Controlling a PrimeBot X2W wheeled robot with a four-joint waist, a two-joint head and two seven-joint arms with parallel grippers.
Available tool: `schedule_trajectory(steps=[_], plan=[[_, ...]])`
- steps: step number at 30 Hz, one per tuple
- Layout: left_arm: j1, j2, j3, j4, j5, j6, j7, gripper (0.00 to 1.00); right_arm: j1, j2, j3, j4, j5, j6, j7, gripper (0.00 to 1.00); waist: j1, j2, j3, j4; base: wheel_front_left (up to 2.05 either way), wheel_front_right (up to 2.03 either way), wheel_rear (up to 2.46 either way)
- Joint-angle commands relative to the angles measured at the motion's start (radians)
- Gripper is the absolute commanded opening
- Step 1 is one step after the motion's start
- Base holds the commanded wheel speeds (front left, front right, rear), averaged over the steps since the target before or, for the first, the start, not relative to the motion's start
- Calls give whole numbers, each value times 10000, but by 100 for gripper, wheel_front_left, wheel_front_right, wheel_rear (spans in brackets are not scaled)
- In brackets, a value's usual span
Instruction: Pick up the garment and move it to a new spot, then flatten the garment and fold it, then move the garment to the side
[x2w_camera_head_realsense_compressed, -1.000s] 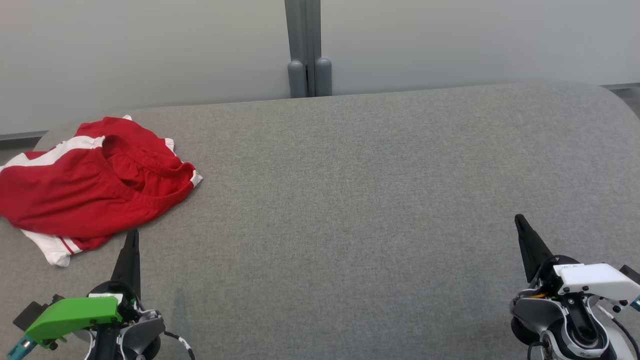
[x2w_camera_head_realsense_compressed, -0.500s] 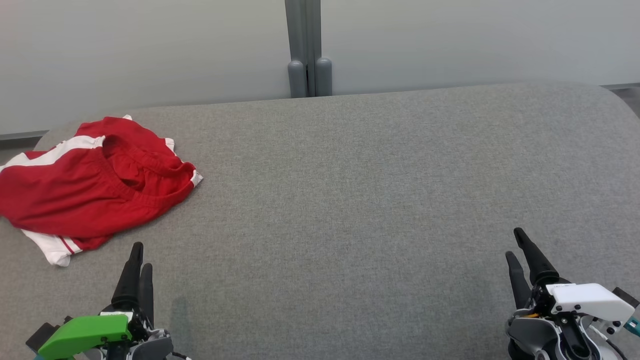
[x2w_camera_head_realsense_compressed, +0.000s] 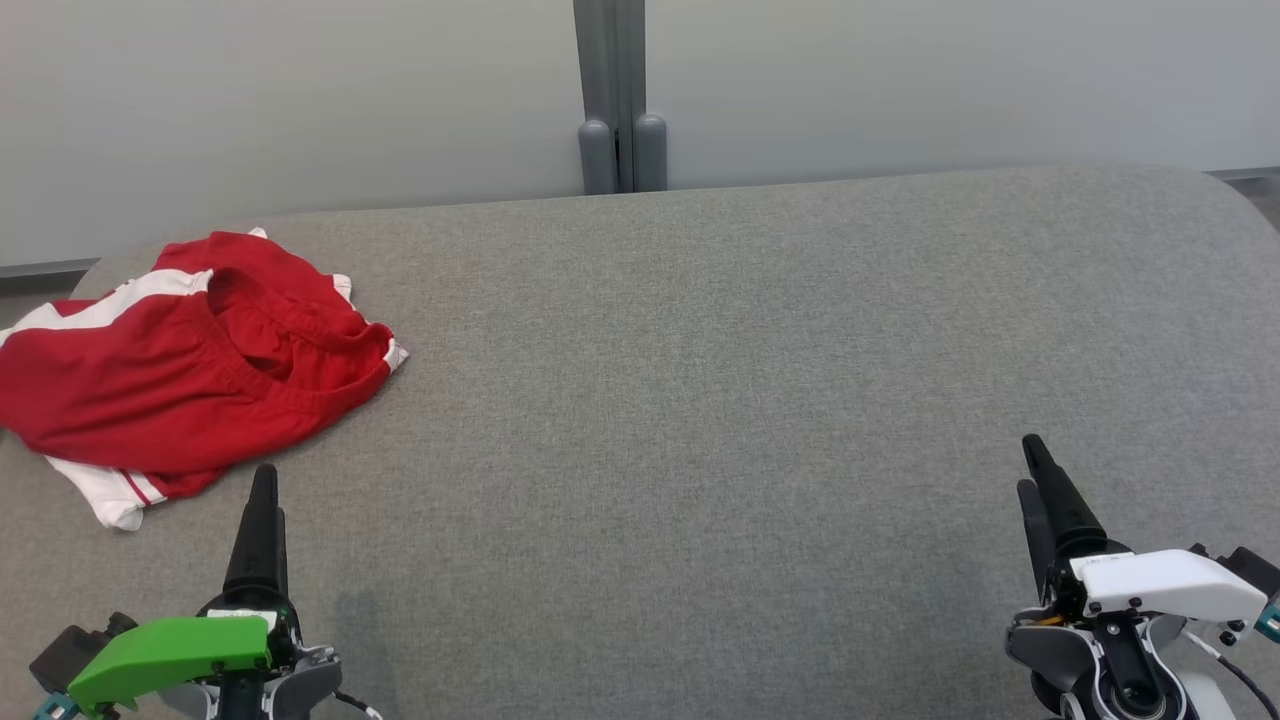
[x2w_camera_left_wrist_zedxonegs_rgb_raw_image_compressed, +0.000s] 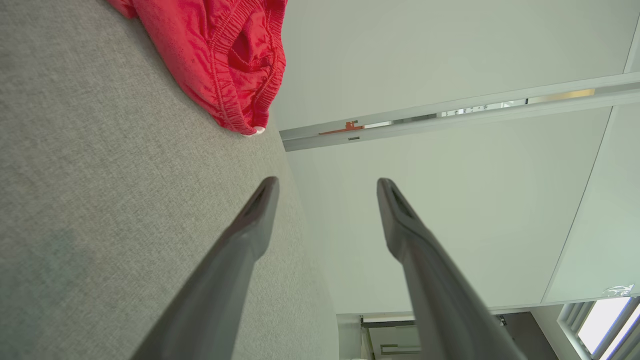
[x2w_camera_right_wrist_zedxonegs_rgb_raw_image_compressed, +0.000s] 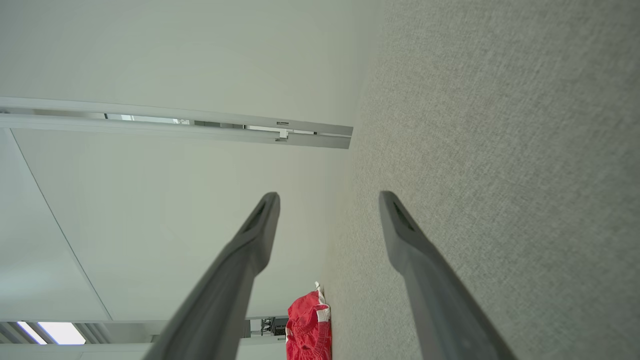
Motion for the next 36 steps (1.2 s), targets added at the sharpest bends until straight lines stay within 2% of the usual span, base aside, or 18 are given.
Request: schedule_trajectory(steps=[1, 17, 36], plan=[[-183, 67, -23, -240, 399, -16, -116, 100, -158, -68, 62, -262, -349, 21, -123, 100, 0, 0, 0, 6, 0, 0, 0], [-117, 91, -173, -691, 3336, 160, -745, 100, -131, -112, 466, -736, -3100, 38, -751, 100, 0, 0, -8, 59, 0, 0, 0], [89, 129, -733, -918, 7483, 267, -1373, 100, -10, -283, 974, -1112, -5886, 56, -1381, 100, 0, 0, -16, 119, 0, 0, 0]])
